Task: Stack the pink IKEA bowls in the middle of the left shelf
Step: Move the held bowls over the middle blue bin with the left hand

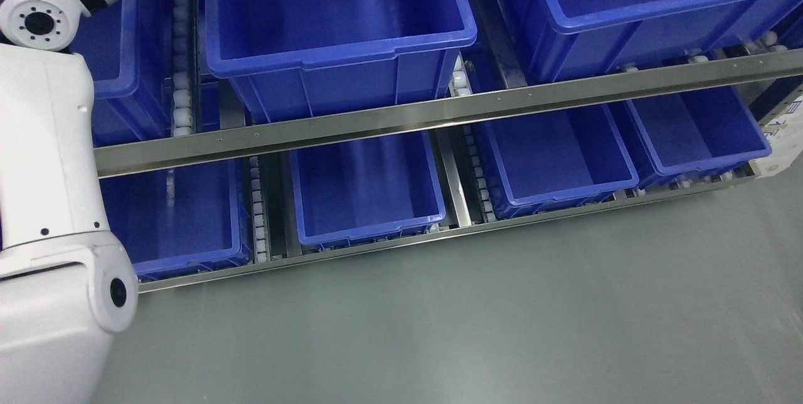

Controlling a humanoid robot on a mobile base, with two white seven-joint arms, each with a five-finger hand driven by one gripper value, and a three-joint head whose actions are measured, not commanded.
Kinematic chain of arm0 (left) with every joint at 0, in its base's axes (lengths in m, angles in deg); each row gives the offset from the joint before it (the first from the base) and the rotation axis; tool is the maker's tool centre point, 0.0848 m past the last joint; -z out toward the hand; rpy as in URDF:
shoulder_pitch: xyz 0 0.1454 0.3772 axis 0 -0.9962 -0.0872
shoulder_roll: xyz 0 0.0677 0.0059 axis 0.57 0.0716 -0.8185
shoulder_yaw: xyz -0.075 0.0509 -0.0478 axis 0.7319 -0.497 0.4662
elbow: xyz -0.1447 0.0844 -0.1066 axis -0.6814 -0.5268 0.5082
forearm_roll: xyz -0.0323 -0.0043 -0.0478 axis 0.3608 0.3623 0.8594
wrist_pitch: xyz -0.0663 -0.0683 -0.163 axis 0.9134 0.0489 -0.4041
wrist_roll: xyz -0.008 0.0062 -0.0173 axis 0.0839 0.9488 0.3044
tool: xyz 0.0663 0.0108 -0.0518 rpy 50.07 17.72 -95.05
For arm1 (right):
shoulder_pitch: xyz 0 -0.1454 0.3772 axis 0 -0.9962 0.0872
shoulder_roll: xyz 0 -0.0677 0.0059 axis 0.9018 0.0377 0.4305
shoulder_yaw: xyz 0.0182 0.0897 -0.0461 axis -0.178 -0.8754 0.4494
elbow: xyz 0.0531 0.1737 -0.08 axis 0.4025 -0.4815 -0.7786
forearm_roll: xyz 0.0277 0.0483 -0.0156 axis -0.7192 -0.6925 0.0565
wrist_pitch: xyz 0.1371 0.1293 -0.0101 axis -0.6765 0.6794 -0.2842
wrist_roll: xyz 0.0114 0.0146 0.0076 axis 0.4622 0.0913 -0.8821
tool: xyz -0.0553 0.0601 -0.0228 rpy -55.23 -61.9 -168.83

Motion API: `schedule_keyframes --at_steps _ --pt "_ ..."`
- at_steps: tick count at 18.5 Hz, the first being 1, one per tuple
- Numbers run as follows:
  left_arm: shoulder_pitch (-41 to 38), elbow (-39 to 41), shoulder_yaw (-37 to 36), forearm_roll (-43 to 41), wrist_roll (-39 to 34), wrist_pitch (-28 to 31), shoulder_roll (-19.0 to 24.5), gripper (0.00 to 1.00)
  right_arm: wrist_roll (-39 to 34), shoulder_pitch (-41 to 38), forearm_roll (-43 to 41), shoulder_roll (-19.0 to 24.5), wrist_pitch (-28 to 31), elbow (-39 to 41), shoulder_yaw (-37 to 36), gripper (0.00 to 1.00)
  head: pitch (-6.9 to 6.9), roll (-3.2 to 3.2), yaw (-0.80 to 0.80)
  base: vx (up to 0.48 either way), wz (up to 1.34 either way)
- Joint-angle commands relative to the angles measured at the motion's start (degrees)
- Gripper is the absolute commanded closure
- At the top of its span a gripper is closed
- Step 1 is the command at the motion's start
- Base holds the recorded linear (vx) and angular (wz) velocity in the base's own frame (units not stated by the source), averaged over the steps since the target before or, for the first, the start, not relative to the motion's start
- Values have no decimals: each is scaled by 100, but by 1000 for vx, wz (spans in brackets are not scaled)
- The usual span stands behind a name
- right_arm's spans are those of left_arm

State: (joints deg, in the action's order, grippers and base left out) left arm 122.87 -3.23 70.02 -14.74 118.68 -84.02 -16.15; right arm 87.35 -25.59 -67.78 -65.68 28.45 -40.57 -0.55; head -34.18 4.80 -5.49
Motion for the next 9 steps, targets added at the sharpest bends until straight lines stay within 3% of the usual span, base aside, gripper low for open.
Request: schedule_keyframes --at_steps 1,9 --pt "-20 -689 -431 -35 -44 25 54 95 -4 -169 0 -100 2 193 -70 0 0 0 0 73 22" --pt "-99 -1277 -765 -35 -96 122 10 94 -4 -169 0 -100 2 193 -62 0 0 0 0 81 -18"
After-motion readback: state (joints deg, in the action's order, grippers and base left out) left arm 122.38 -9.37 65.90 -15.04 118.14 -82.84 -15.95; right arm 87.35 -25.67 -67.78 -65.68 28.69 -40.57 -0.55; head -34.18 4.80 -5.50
